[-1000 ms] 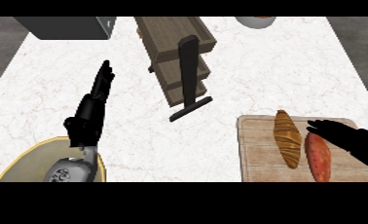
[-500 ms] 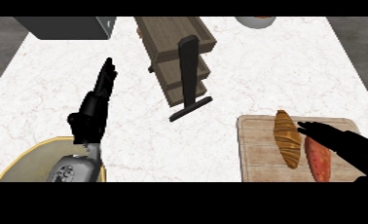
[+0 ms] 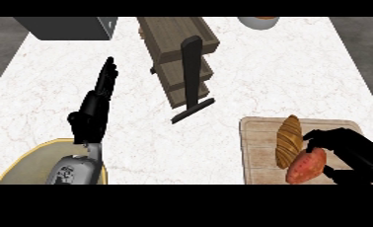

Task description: Pick the sweet potato from the cutting board and place it in the tiered basket

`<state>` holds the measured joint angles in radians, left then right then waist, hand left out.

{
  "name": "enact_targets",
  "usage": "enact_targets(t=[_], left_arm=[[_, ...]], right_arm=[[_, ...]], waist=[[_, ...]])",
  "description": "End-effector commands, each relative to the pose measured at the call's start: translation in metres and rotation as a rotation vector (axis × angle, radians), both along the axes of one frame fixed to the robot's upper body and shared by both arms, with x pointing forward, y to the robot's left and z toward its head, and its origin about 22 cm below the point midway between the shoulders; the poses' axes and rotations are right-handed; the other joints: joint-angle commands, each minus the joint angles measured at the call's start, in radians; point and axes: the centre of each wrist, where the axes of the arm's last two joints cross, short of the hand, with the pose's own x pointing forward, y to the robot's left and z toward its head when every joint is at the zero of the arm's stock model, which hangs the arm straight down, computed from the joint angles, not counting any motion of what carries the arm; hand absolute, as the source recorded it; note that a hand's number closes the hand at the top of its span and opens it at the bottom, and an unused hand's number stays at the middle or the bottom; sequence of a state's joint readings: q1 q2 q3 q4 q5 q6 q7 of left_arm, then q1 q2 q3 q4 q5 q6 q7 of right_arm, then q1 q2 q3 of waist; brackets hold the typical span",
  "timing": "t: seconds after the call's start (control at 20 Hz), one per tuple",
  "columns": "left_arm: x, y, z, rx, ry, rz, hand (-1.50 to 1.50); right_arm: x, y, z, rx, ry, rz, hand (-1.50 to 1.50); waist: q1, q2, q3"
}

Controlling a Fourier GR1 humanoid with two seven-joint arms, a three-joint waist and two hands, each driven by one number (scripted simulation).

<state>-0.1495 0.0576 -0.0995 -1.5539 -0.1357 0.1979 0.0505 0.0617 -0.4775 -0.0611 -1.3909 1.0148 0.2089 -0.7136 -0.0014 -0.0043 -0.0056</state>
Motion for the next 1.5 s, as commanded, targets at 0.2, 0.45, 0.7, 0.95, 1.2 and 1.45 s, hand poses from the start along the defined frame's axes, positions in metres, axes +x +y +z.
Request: enact_targets(t=[0.2, 0.45, 0.7, 0.95, 1.2, 1.45], left_arm=[[-0.003, -0.003, -0.002, 0.018, 0.011, -0.014, 0.00], [0.001, -0.010, 0.000, 0.017, 0.009, -0.035, 0.00], [-0.001, -0.008, 0.003, 0.011, 0.005, -0.017, 0.00], [0.000, -0.012, 0.001, 0.010, 0.017, -0.020, 0.00], [0.005, -0.012, 0.002, 0.007, 0.018, -0.023, 0.00], [-0.001, -0.005, -0.001, 0.010, 0.019, -0.017, 0.00]], right_arm=[[0.013, 0.130, 0.043, -0.297, -0.117, 0.010, 1.50], [0.015, 0.208, 0.079, -0.365, -0.175, -0.054, 1.50], [-0.004, 0.278, 0.128, -0.393, -0.255, -0.167, 1.50], [-0.028, 0.290, 0.184, -0.359, -0.380, -0.261, 1.50], [-0.037, 0.292, 0.227, -0.279, -0.500, -0.332, 1.50], [-0.029, 0.285, 0.263, -0.198, -0.522, -0.398, 1.50]], waist=[[0.016, -0.012, -0.011], [0.023, -0.014, -0.011], [0.024, -0.016, -0.003], [0.017, -0.012, 0.000], [0.028, -0.011, -0.001], [0.040, -0.013, -0.002]])
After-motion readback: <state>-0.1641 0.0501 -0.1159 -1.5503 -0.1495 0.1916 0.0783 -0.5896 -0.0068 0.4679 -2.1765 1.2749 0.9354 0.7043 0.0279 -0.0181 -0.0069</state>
